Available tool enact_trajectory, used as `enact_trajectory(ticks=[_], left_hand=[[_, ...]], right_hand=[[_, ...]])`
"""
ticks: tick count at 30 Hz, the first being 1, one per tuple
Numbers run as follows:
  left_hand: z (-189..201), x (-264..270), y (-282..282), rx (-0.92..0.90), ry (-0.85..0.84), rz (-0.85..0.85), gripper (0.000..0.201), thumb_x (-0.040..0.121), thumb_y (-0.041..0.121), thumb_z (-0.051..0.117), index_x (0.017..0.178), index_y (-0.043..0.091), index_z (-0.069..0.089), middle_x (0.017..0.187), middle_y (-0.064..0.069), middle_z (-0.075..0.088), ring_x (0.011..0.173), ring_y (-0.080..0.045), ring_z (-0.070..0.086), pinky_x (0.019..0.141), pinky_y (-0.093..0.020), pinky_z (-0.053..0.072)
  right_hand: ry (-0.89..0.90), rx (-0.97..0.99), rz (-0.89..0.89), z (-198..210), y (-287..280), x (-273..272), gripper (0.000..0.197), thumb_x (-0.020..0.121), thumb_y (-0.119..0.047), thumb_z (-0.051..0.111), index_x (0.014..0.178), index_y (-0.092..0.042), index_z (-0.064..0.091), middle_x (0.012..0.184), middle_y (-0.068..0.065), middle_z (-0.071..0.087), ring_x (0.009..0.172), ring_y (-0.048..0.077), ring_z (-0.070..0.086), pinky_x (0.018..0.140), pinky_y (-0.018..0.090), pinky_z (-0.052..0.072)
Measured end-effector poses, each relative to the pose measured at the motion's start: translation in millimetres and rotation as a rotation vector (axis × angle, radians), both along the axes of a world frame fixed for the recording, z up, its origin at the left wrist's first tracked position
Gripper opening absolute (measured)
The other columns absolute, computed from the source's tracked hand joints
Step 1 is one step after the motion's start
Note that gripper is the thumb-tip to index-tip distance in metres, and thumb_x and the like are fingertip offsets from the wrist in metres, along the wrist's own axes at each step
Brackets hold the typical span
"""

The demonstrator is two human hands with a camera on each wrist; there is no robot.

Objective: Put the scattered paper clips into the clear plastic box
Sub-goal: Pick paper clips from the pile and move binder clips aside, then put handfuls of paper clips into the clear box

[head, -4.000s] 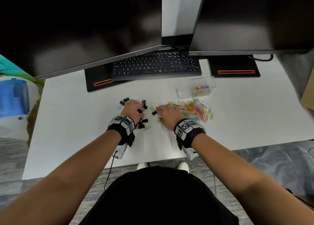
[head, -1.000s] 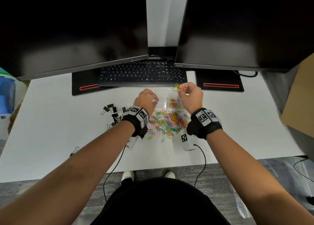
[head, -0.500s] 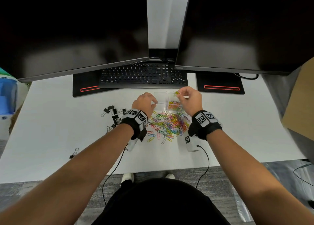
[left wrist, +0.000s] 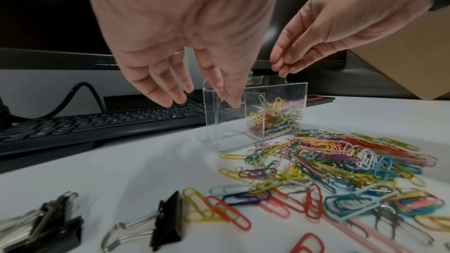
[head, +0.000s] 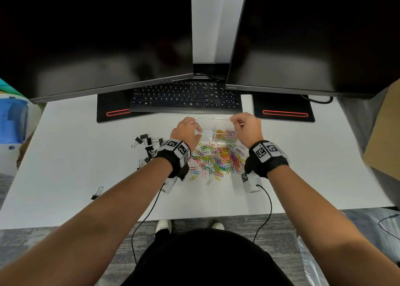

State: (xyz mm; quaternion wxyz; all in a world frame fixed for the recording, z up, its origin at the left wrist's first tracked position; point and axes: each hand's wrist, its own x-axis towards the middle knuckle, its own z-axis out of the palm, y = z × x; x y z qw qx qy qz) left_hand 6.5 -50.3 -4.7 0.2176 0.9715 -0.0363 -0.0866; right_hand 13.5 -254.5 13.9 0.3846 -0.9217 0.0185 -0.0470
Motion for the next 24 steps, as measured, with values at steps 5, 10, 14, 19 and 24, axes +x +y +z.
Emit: enact_trajectory(ticks=[5,10,14,19,24], left_hand=[[4.1,2.6,-13.4,0.005,-0.073,-0.054,0.045,0.083,0.026,0.067,0.124,0.024,0.049,0.153,0.001,0.023,0.132,-0.022,0.036,0.102,-0.038,0.041],[4.3,4.5,-28.3,0.041,-0.028,-0.138,0.066,0.087,0.021,0.063,0.144,0.024,0.028,0.152,0.002,0.03,0.134,-0.024,0.036,0.105,-0.04,0.037],[2.8,7.2,-21.0,0.041,-0.03,-0.133,0.06,0.089,0.021,0.061,0.143,0.025,0.033,0.147,0.0,0.036,0.129,-0.024,0.041,0.104,-0.039,0.039],[1.0,6.3,-3.1,-0.085,0.015,-0.058,0.059,0.088,0.014,0.063,0.141,0.019,0.037,0.141,-0.008,0.038,0.13,-0.025,0.039,0.109,-0.035,0.036],[-0.1,-3.7,12.0,-0.084,-0.046,0.043,0.066,0.089,0.014,0.06,0.146,0.013,0.026,0.15,-0.01,0.019,0.136,-0.025,0.03,0.111,-0.032,0.033]], right_hand=[[0.212,-0.288,0.156,-1.1,1.6,-1.4,0.03,0.088,0.003,0.048,0.109,-0.001,0.069,0.114,0.016,0.067,0.11,0.031,0.06,0.098,0.029,0.044],[0.356,-0.406,0.314,1.0,24.8,-5.3,0.03,0.086,-0.003,0.045,0.107,-0.005,0.067,0.109,0.018,0.067,0.103,0.036,0.061,0.088,0.036,0.05],[0.253,-0.15,0.216,8.6,18.1,-1.3,0.033,0.09,0.001,0.044,0.113,-0.005,0.067,0.118,0.012,0.066,0.112,0.028,0.059,0.101,0.029,0.044],[-0.007,0.087,-0.054,7.2,-6.3,-24.9,0.022,0.089,0.002,0.051,0.098,-0.005,0.07,0.102,0.01,0.07,0.094,0.024,0.066,0.085,0.023,0.049],[0.278,-0.15,0.008,-38.3,-20.3,-52.6,0.034,0.09,-0.006,0.052,0.123,-0.004,0.06,0.123,0.019,0.057,0.114,0.032,0.055,0.1,0.031,0.041]])
